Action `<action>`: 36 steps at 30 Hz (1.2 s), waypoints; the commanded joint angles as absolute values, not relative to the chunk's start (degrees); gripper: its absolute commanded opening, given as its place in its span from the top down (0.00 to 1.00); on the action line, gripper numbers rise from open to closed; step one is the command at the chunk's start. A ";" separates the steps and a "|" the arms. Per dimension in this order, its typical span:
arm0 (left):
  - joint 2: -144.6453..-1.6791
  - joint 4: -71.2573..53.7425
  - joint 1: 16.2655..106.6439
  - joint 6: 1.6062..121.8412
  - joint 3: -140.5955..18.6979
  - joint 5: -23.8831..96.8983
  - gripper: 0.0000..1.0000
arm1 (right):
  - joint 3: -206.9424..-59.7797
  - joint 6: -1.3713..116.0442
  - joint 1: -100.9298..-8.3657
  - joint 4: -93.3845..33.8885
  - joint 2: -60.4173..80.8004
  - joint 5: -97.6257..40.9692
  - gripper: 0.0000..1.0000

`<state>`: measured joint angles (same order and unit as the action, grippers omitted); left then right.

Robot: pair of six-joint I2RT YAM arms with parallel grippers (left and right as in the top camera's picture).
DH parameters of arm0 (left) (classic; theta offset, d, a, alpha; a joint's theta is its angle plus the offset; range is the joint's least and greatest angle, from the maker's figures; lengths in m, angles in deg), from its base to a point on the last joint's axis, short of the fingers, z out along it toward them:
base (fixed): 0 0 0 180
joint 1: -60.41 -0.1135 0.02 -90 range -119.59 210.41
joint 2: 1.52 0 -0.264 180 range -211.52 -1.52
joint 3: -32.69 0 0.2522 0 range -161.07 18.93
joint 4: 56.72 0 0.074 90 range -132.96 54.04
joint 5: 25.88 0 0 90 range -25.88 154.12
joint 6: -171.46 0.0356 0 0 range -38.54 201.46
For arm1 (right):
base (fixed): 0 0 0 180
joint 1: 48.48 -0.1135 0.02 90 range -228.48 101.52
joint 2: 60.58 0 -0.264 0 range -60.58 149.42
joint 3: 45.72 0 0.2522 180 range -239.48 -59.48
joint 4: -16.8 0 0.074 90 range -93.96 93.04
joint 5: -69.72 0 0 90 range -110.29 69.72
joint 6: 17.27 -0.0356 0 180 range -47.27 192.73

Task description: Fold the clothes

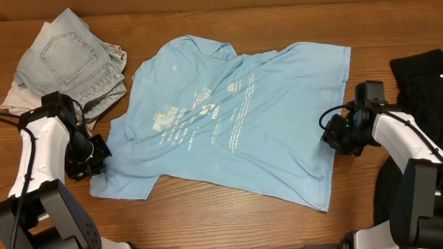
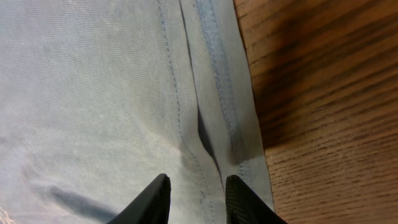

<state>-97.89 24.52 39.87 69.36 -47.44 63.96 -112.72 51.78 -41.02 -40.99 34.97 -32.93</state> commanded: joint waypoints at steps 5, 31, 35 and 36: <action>-97.83 23.86 40.31 69.69 -47.97 64.72 0.96 | -109.50 51.78 -41.04 -34.72 34.38 -30.31 0.67; -97.83 23.58 40.31 70.78 -47.97 64.70 0.96 | -106.38 51.96 -41.02 -28.19 34.68 -32.65 0.87; -97.81 23.43 40.31 70.78 -47.97 64.68 0.96 | -107.12 51.98 -40.67 -27.70 34.66 -33.02 0.93; -97.83 23.45 40.31 70.78 -47.99 64.68 0.96 | -107.65 51.98 -40.47 -28.12 34.62 -33.06 0.95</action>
<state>-97.89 23.47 39.87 69.82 -47.44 63.98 -107.10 51.85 -40.95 -28.08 34.94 -32.36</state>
